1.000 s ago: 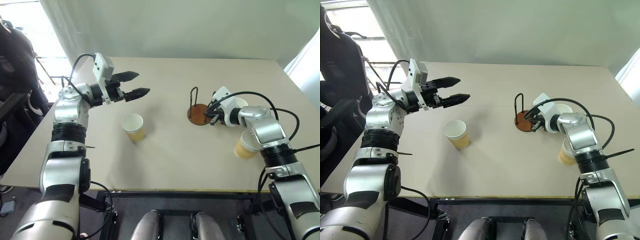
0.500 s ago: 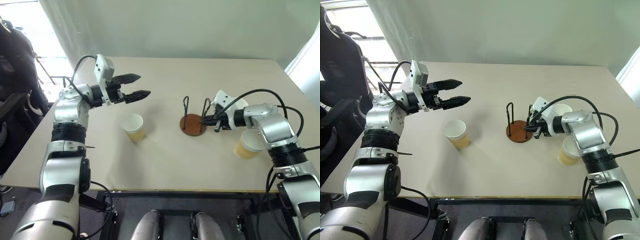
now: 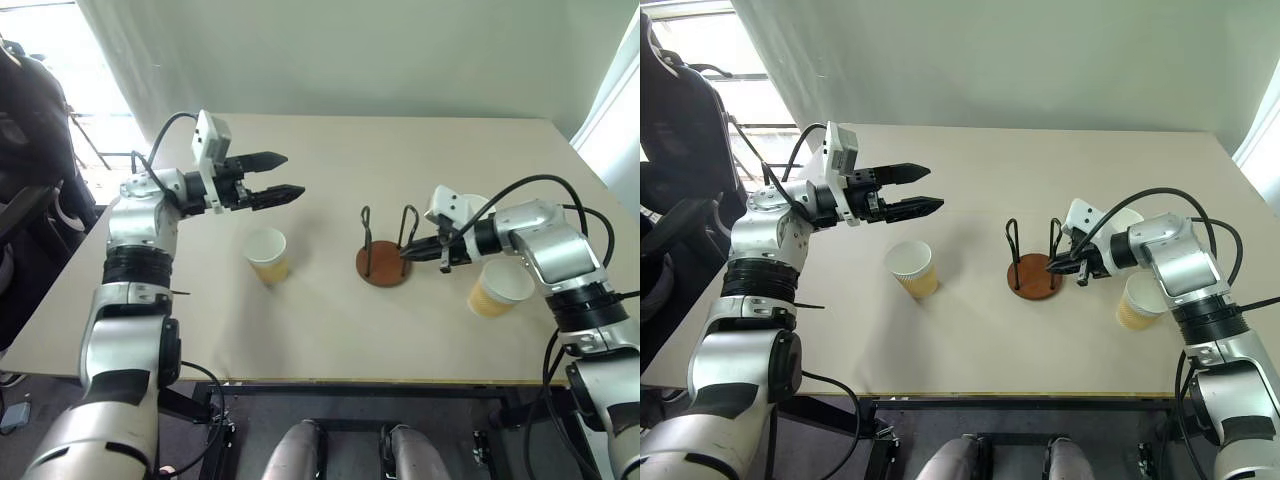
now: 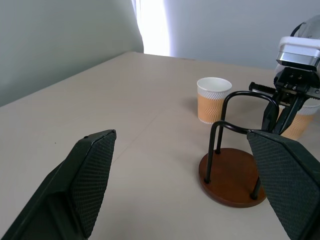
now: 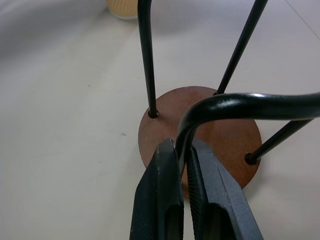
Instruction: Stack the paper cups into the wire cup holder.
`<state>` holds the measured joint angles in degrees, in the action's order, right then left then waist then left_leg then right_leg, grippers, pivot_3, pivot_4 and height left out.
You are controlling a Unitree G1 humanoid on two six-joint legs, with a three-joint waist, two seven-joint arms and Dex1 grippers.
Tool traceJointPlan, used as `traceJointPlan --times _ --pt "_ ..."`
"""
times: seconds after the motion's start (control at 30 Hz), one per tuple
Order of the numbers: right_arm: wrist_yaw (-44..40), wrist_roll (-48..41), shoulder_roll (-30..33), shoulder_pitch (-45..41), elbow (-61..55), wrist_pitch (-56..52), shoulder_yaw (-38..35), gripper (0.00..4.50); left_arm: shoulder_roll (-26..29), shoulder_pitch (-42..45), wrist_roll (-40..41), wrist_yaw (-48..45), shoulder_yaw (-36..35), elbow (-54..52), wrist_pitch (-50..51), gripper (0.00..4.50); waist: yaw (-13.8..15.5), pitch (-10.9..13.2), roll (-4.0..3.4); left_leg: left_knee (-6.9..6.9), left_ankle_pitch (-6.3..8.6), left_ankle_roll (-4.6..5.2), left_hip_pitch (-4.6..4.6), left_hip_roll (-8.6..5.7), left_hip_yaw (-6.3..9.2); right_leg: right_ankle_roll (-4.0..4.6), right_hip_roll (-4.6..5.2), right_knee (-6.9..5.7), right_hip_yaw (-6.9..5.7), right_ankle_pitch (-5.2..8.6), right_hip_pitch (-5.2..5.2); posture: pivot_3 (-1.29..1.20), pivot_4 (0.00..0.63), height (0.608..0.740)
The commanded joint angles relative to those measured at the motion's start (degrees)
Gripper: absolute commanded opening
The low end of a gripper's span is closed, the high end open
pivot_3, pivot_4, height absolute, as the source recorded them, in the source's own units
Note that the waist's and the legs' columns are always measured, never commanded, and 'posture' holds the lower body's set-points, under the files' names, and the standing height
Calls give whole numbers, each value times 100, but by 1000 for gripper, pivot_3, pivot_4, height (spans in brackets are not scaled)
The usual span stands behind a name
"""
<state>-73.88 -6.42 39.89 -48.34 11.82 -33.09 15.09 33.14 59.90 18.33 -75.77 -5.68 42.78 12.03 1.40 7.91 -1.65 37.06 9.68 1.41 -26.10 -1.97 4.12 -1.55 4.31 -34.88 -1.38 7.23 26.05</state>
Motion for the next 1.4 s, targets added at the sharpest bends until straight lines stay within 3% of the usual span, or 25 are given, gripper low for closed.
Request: traceJointPlan --times 0.03,0.87,0.9,0.93,1.27,1.3,1.4 --pt "-134 39 59 -263 12 235 30 30 114 49 8 -17 -29 -239 -62 4500 -1 0 0 0 0 0 0 0 0 0 0 0 0 0 0 0 150 740" --pt "-379 476 -1 -504 650 899 318 30 150 44 -32 25 -8 -200 -222 4500 -3 0 0 0 2 -1 1 1 1 8 1 -3 -1 4 0 0 150 740" --pt "-364 500 -4 -509 670 911 320 543 150 49 -35 26 -7 -191 -225 4500 -3 0 0 0 2 -1 1 1 1 8 1 -3 -1 4 0 0 150 740" --pt "-365 519 -7 -511 683 919 321 729 150 51 -35 27 -8 -185 -225 4500 -3 0 0 0 2 -1 1 1 1 8 1 -3 -1 4 0 0 150 740" --pt "-387 618 -7 -531 771 976 310 4264 134 73 -49 38 -4 -128 -260 4500 -4 0 0 0 3 -2 2 2 1 8 1 -3 -1 4 0 0 150 740" --pt "-389 628 4 -529 770 981 311 4467 132 76 -51 38 -3 -122 -265 4500 -4 0 0 0 3 -2 1 2 1 8 1 -3 -1 4 0 0 150 740" --pt "-333 677 17 -532 764 992 289 4467 130 75 -50 37 -2 -119 -270 4500 -4 0 0 0 3 -3 2 2 1 9 1 -4 -1 4 0 0 150 740"
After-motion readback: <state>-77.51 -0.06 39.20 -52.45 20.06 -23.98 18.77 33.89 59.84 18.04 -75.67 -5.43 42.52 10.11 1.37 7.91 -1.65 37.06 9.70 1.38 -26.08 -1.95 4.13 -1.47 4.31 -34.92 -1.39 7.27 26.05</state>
